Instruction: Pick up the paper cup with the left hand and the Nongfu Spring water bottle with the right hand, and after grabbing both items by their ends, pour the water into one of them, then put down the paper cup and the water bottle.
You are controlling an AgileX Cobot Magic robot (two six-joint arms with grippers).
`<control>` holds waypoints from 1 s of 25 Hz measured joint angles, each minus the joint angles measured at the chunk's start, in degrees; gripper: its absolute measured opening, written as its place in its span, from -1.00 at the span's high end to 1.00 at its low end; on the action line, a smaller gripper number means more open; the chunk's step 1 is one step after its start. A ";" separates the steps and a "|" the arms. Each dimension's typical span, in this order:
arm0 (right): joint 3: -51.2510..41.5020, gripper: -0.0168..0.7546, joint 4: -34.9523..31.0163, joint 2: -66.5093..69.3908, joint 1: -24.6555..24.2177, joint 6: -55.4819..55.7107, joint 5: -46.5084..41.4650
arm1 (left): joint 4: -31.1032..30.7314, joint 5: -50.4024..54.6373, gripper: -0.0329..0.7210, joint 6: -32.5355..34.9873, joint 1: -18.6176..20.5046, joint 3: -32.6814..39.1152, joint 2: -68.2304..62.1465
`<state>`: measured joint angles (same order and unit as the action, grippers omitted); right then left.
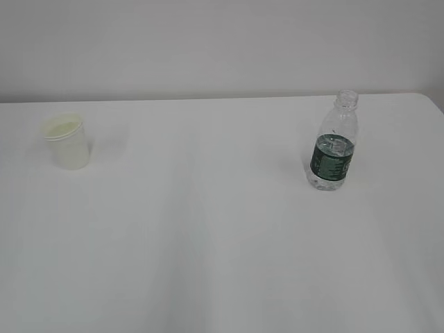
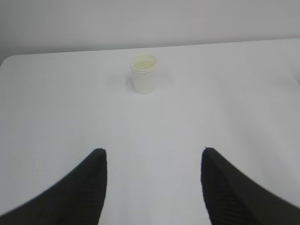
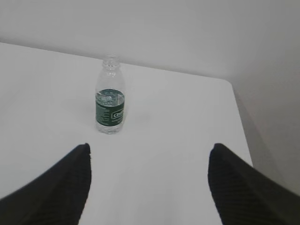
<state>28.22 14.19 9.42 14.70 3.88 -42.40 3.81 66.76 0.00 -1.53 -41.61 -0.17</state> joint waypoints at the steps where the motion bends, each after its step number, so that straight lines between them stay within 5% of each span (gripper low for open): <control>1: 0.73 -0.58 0.95 -0.65 0.00 0.72 -1.67 | 0.00 0.00 -0.29 0.00 0.00 0.00 0.00; 15: 1.82 -0.47 -2.59 -3.11 0.00 -0.05 -19.24 | 0.45 3.46 -0.27 0.00 0.00 0.27 0.00; 25: 0.64 -0.42 -5.41 -3.15 0.00 -0.37 -22.89 | 2.08 2.69 -0.26 0.00 0.00 7.91 0.00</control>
<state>28.86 8.79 6.26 14.70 3.52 -65.28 5.90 69.46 0.00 -1.53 -33.70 -0.17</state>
